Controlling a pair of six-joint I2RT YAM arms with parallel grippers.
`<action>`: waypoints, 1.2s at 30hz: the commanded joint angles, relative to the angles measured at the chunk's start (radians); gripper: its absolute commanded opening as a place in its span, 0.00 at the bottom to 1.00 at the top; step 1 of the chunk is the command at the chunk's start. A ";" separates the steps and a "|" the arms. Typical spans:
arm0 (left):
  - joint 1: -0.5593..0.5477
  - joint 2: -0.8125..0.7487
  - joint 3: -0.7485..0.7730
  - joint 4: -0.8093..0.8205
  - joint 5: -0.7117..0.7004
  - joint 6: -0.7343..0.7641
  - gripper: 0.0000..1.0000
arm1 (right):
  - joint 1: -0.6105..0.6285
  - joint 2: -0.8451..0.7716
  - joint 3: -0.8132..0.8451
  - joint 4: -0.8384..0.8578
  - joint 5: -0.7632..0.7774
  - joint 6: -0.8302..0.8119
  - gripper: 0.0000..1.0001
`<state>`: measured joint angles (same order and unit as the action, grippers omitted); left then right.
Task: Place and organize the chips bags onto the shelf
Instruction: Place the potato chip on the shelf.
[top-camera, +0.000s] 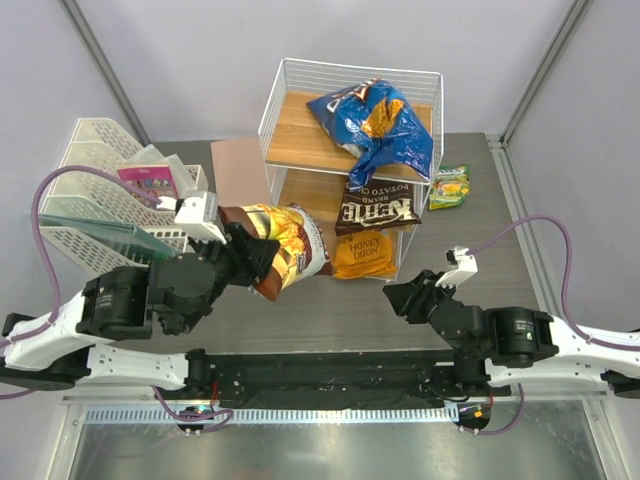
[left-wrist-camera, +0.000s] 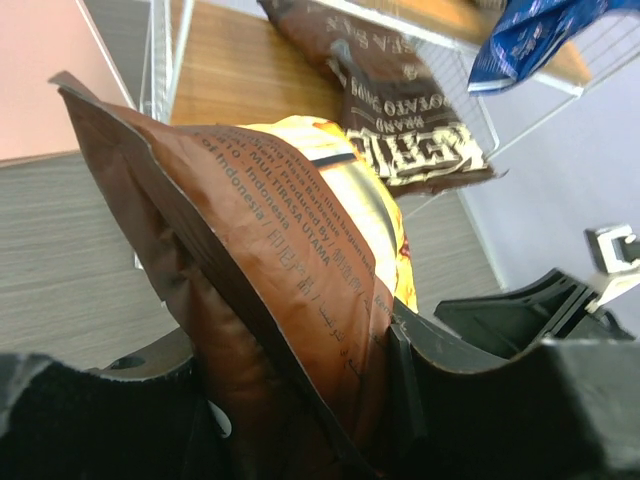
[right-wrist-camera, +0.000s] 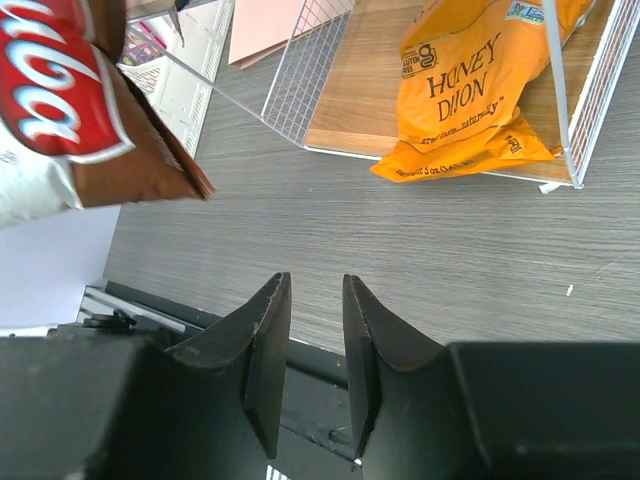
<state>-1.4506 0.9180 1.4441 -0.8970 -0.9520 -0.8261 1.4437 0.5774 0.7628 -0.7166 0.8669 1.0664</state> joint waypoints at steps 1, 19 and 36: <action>0.006 -0.011 0.085 -0.005 -0.051 -0.036 0.00 | 0.003 -0.010 -0.002 0.005 0.052 -0.003 0.33; 0.006 -0.208 -0.108 0.290 0.119 0.042 0.00 | 0.001 -0.045 -0.031 -0.001 0.073 0.023 0.34; 0.004 -0.228 -0.317 0.656 -0.060 0.315 0.00 | 0.003 -0.036 -0.031 -0.003 0.073 0.029 0.34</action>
<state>-1.4479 0.6857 1.1122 -0.4656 -0.9287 -0.6151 1.4437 0.5369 0.7273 -0.7353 0.8970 1.0763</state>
